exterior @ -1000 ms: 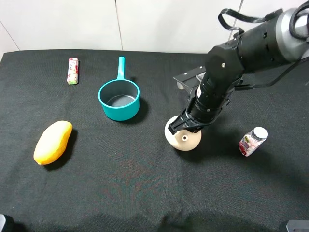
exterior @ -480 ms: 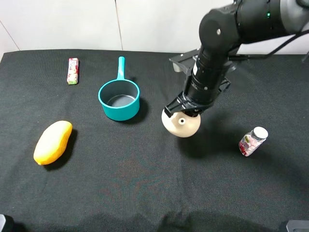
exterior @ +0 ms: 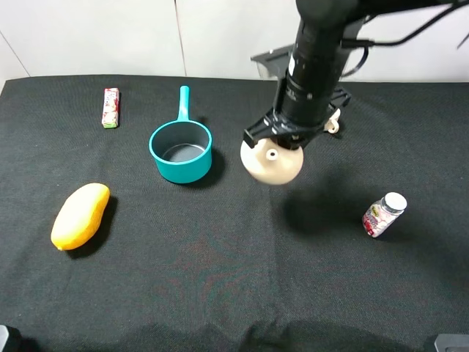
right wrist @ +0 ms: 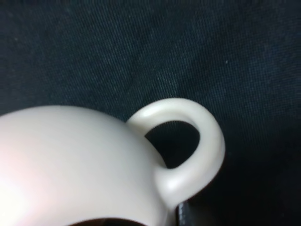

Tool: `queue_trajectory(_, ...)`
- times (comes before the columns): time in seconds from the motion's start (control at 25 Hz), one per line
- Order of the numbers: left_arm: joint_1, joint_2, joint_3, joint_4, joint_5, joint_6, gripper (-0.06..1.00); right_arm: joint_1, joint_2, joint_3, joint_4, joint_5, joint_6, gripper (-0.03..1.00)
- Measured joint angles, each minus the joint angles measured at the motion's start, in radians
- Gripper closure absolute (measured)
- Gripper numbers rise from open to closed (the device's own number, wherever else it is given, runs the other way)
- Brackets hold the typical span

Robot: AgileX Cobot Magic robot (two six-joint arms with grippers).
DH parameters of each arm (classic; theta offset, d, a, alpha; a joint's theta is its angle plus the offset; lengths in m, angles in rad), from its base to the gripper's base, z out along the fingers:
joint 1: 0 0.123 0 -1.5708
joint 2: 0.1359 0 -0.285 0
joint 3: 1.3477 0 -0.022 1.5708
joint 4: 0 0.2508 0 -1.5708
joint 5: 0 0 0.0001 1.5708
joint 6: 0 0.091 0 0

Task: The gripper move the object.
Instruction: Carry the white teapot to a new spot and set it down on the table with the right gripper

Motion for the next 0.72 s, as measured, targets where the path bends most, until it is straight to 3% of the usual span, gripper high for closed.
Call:
queue_trajectory(0.32,0.0,0.0,0.0,0.0,0.0,0.0,-0.05,0.0,0.0,-0.14,0.0,0.138,0.0,0.94)
queue_trajectory(0.72,0.0,0.0,0.0,0.0,0.0,0.0,-0.05,-0.036,0.0,-0.226,0.0,0.159,0.0,0.94)
